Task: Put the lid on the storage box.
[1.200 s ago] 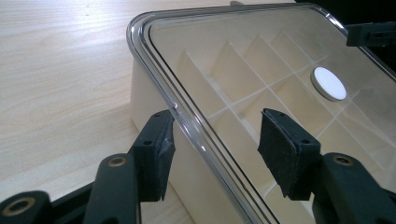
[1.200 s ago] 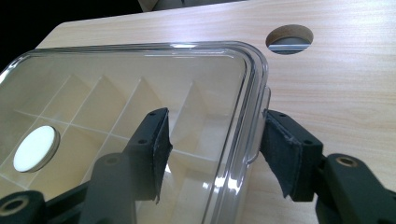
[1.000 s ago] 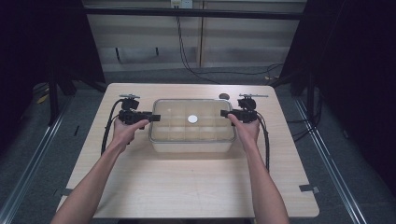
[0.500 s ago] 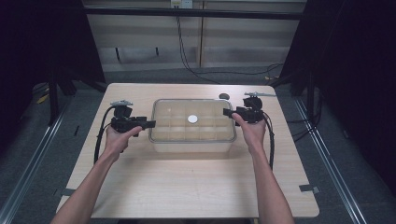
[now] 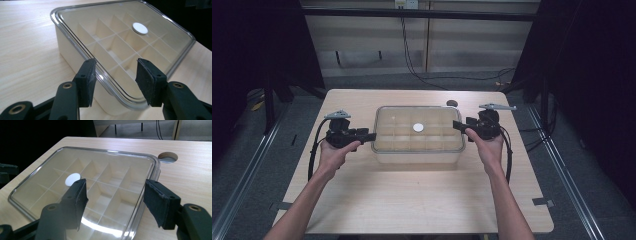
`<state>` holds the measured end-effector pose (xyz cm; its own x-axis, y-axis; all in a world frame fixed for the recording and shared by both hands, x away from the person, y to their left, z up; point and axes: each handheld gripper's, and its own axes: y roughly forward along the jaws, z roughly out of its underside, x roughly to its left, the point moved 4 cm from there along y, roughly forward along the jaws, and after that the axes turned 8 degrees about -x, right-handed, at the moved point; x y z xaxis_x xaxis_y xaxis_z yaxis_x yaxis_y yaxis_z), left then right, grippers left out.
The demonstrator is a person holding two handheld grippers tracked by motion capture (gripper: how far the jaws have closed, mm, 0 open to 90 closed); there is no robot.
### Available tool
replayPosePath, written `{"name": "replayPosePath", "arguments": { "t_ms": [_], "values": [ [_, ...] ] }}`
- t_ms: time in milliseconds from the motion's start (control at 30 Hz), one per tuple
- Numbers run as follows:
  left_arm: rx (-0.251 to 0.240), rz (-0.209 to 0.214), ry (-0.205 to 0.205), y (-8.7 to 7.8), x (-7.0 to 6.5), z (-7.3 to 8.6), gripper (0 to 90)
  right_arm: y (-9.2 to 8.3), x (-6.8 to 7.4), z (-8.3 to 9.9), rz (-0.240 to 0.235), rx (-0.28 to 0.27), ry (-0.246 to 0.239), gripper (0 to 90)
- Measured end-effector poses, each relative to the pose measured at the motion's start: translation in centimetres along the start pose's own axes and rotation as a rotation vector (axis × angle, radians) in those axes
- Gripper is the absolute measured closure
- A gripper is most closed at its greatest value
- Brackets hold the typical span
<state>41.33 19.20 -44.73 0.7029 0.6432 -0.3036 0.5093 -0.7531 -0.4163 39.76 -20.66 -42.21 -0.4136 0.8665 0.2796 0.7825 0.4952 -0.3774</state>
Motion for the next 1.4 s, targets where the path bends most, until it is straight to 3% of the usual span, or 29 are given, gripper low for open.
{"name": "replayPosePath", "arguments": {
  "t_ms": [400,500,667,833,933,1400],
  "values": [
    [-0.015,0.001,0.030,-2.7,-1.6,1.7,47.5,-3.6,0.8,1.1,-0.011,-0.024,-0.026,35.3],
    [-0.019,-0.025,0.039,-3.8,-1.9,2.2,44.8,-4.8,1.3,1.7,-0.019,-0.032,-0.038,35.3],
    [-0.015,-0.032,0.036,-4.6,-2.3,3.0,44.1,-5.9,1.5,2.5,-0.020,-0.045,-0.037,35.3],
    [-0.033,-0.037,0.032,-6.0,-3.1,4.2,41.2,-7.7,2.0,3.9,-0.029,-0.049,-0.019,34.9],
    [-0.021,-0.046,0.049,-6.4,-3.2,4.5,40.0,-8.3,2.2,4.4,-0.025,-0.050,-0.027,34.7],
    [0.019,-0.080,0.028,-9.3,-4.1,8.1,36.0,-11.7,1.9,9.1,0.016,-0.020,0.004,33.8]
  ]
}}
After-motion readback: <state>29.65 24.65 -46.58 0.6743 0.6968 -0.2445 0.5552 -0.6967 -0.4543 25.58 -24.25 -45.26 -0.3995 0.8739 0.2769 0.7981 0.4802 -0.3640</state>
